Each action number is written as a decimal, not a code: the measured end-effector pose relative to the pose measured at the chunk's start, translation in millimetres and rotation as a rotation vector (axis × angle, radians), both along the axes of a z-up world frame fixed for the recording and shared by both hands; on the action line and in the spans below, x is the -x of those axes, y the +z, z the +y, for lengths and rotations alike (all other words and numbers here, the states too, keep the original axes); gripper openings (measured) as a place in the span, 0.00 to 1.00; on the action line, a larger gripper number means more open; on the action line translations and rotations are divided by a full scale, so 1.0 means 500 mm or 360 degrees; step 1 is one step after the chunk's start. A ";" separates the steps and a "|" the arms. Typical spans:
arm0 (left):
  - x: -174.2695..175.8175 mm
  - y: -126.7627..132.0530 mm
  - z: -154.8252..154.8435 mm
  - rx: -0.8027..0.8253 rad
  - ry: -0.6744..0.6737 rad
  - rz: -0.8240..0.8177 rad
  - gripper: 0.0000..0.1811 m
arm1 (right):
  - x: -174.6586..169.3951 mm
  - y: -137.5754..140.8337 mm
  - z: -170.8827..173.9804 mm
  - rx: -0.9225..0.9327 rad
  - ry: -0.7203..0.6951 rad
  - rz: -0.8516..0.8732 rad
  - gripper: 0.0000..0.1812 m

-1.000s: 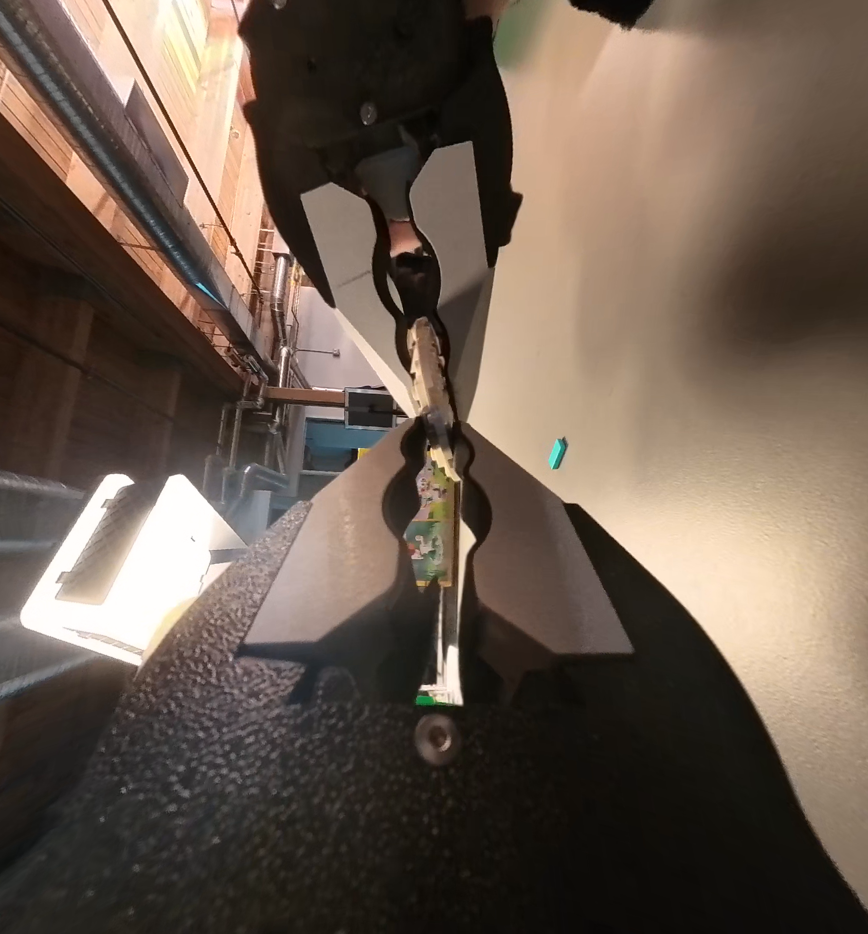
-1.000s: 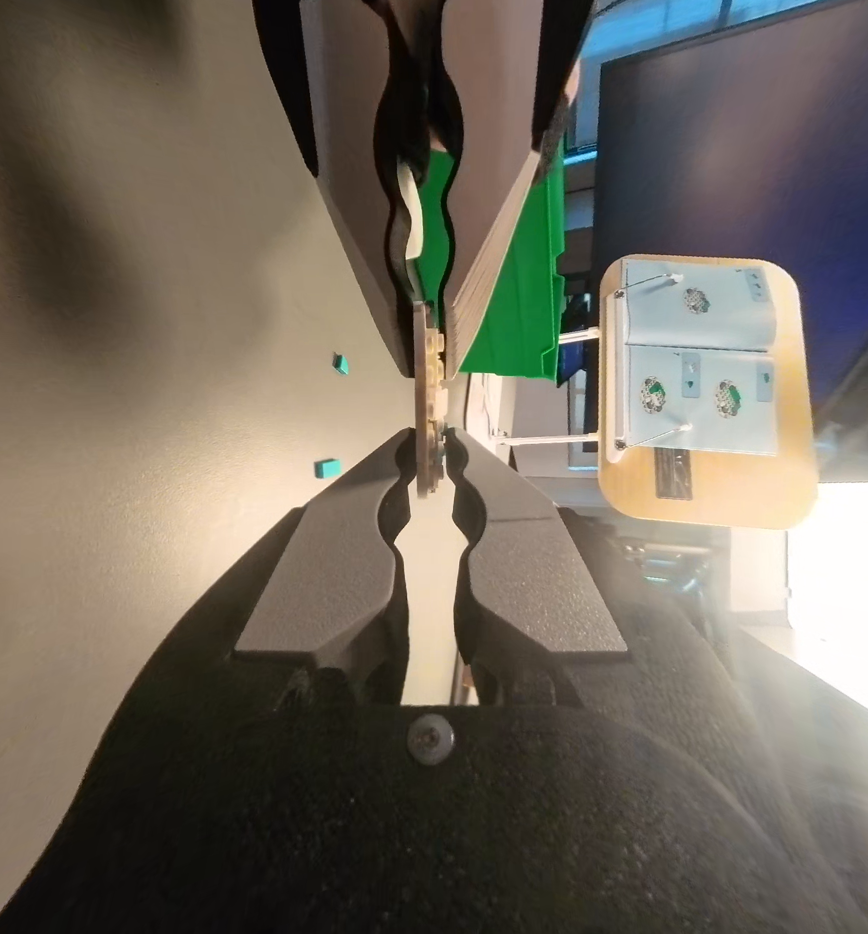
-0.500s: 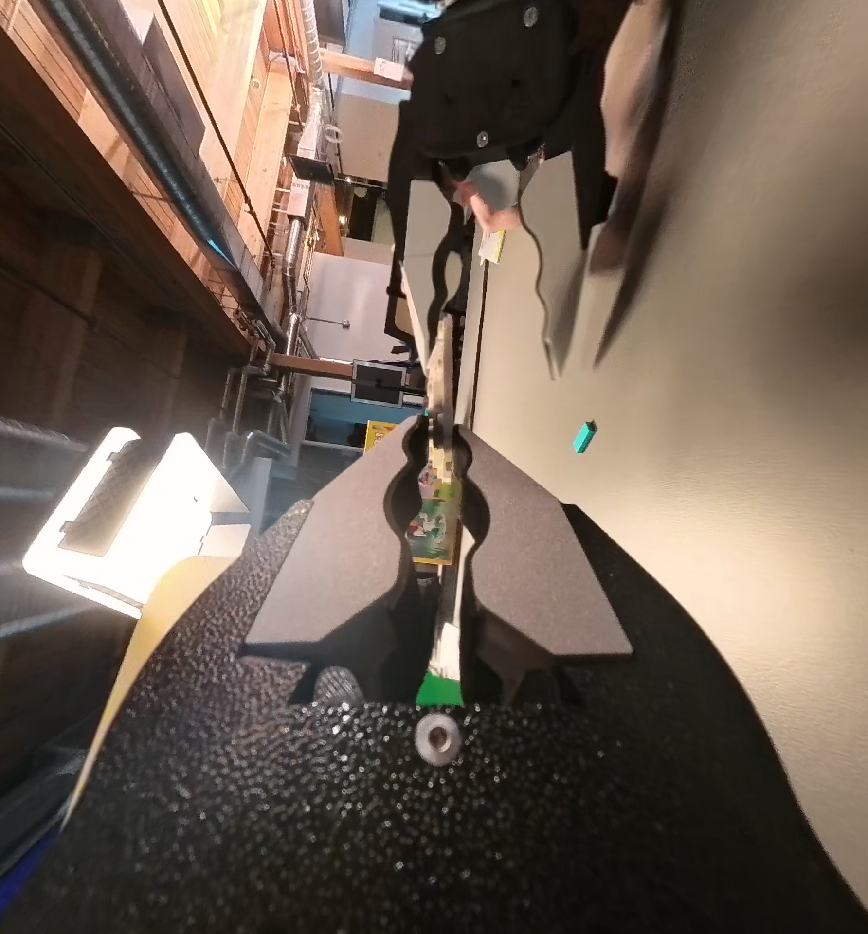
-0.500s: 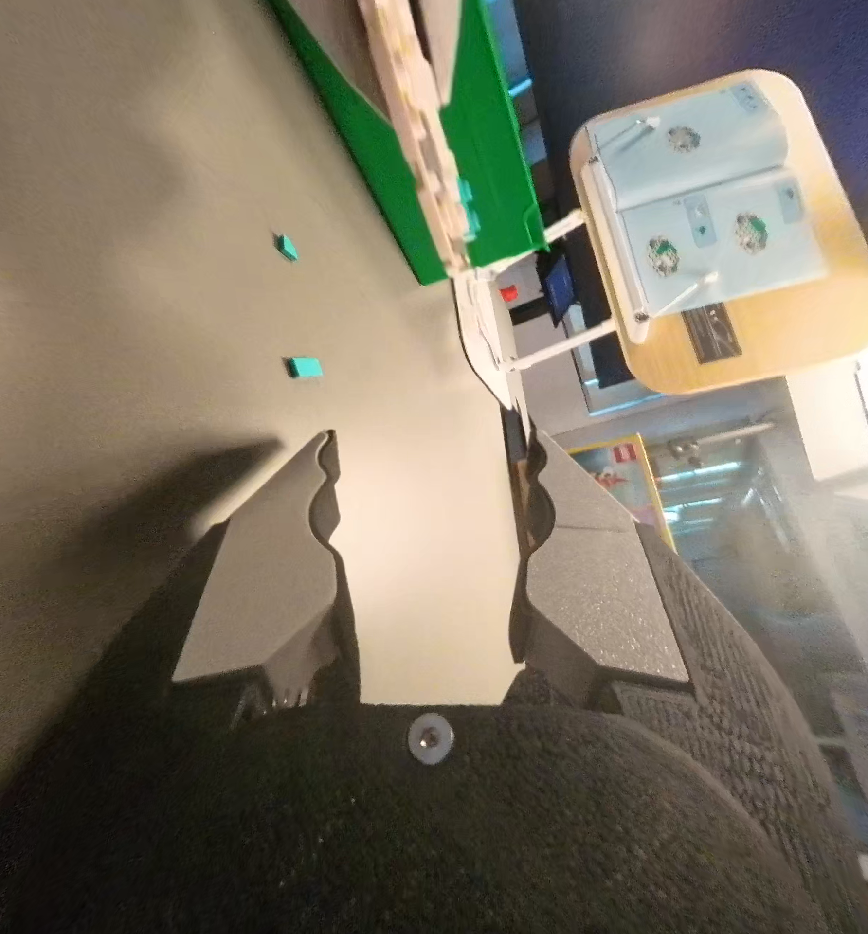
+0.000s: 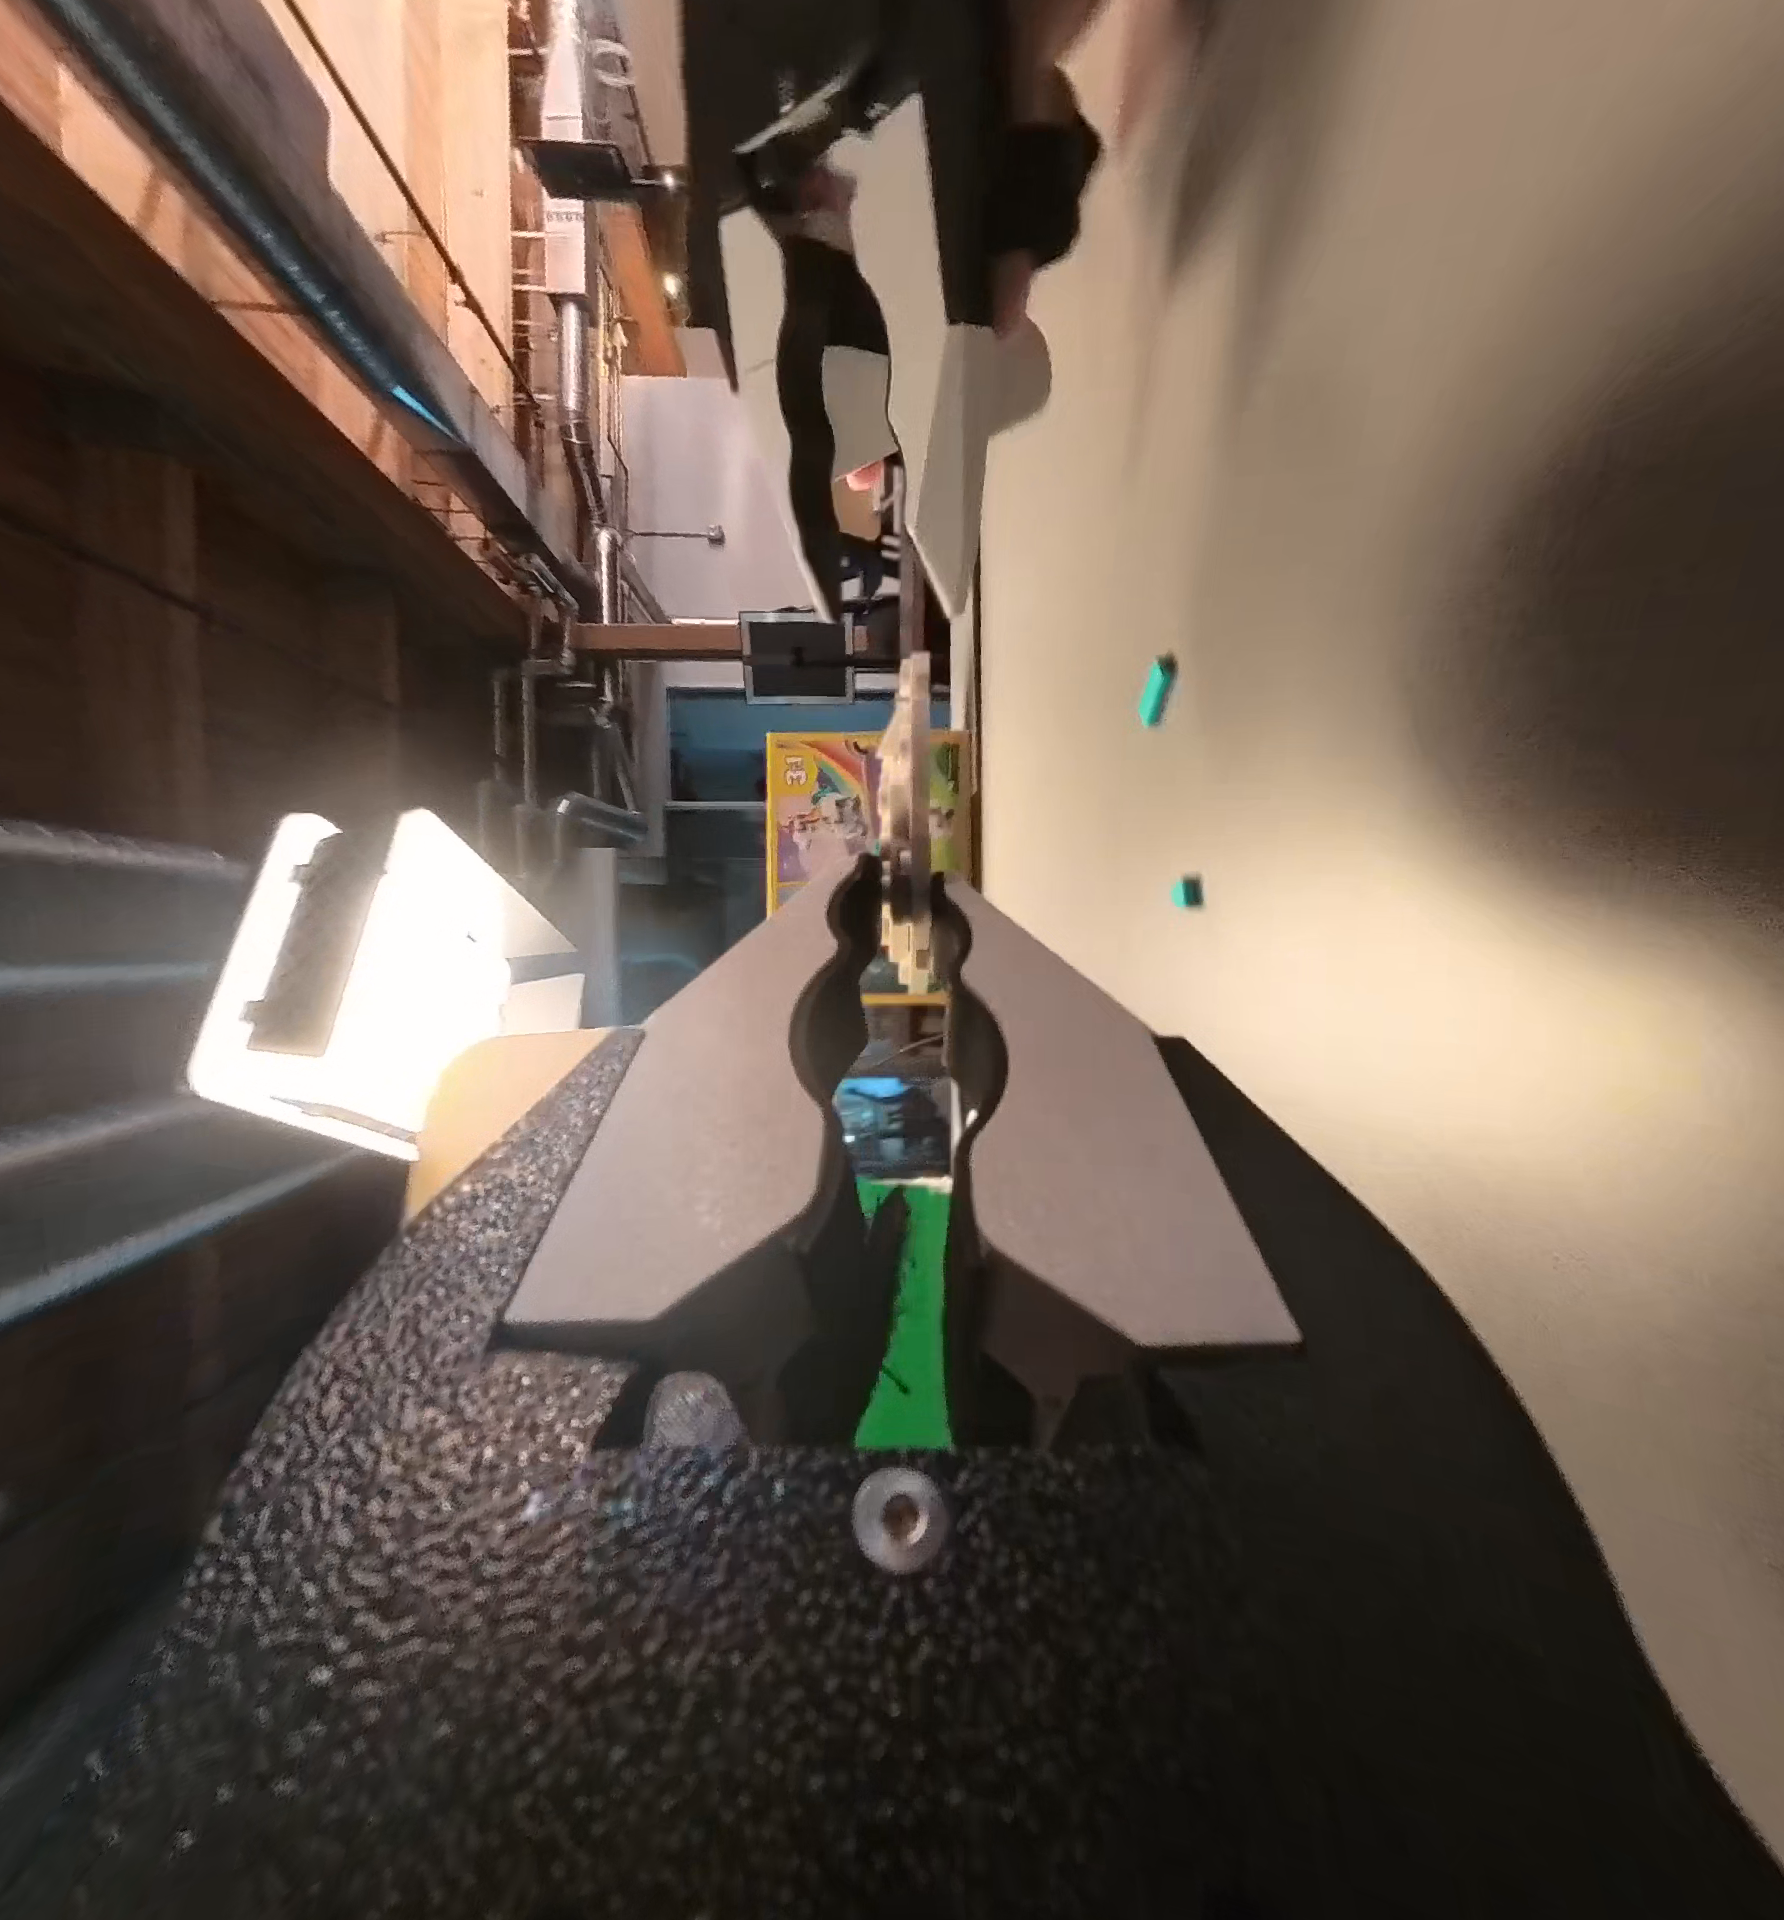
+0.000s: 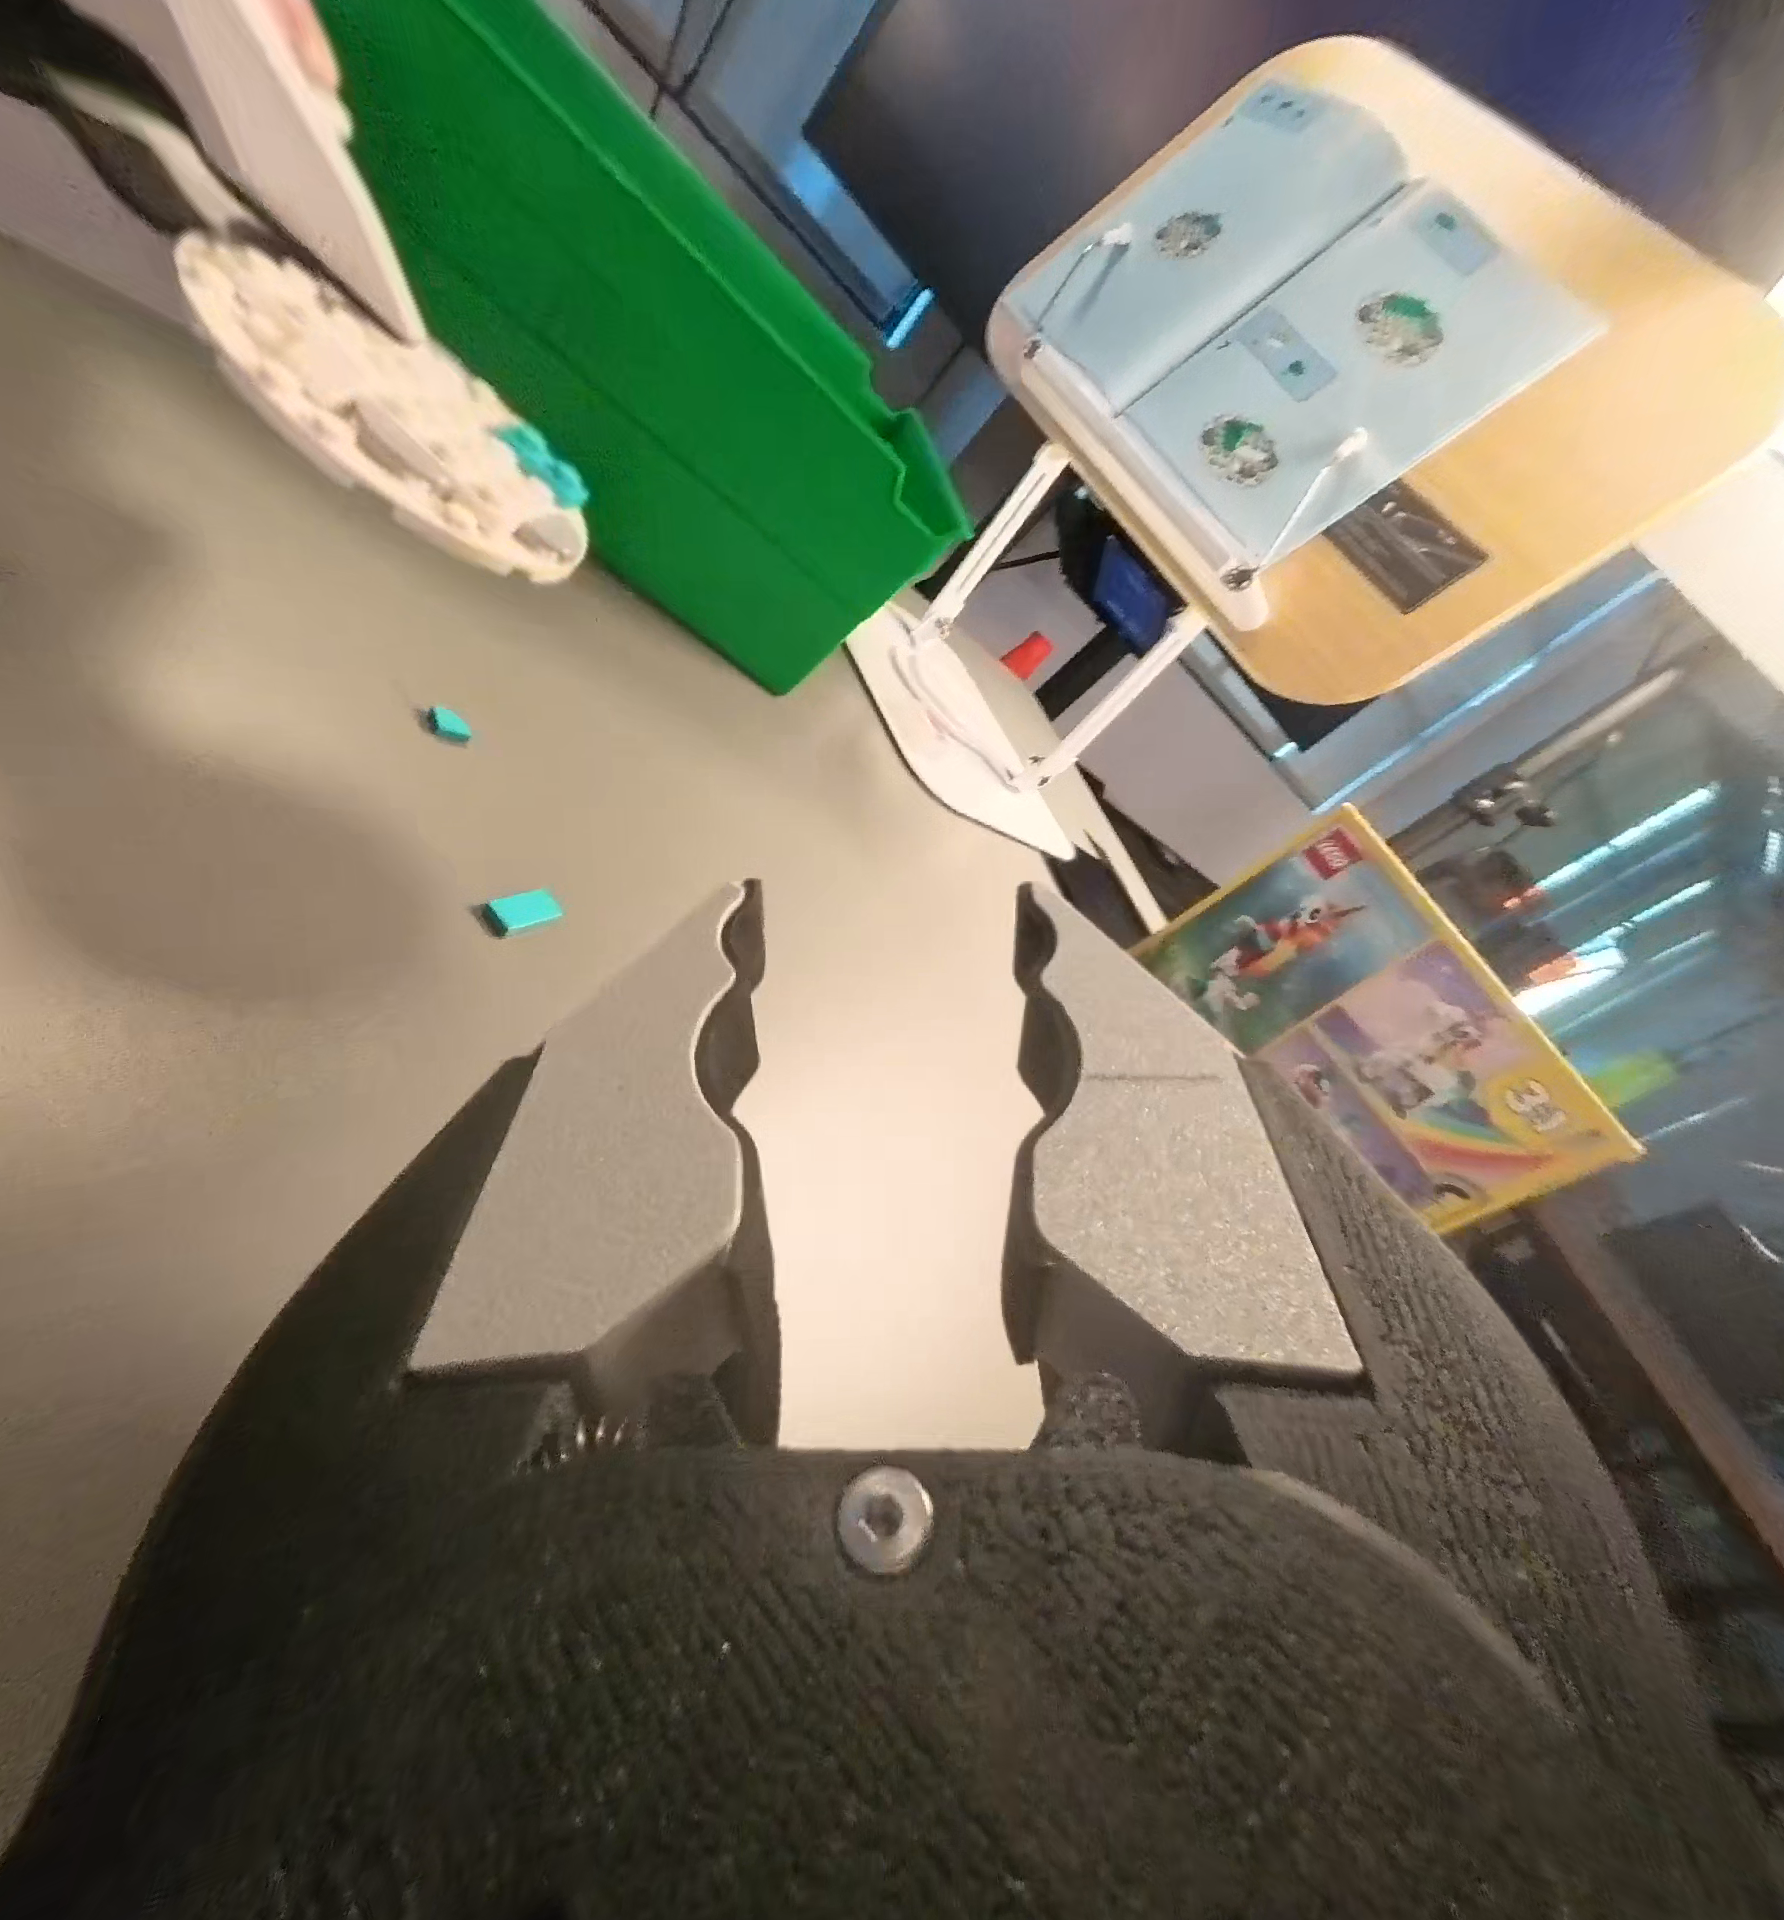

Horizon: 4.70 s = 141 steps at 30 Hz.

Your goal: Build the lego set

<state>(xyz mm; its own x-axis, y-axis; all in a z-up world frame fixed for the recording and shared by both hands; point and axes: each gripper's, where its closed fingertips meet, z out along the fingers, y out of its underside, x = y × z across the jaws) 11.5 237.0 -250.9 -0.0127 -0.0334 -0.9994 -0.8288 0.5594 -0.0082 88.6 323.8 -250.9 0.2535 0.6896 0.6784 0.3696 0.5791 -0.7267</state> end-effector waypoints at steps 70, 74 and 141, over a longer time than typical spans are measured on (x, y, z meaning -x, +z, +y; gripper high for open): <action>0.059 0.002 0.029 -0.0065 0.0562 -0.0053 0.03 | 0.127 0.040 -0.065 0.1036 -0.0141 -0.0278 0.03; 0.054 0.012 0.023 -0.0111 0.0531 -0.0061 0.03 | 0.150 0.063 -0.090 0.1029 -0.0057 -0.0323 0.03; -0.054 -0.049 -0.059 -0.0133 -0.0178 0.0192 0.03 | 0.081 -0.029 -0.196 0.1212 0.0758 -0.0481 0.13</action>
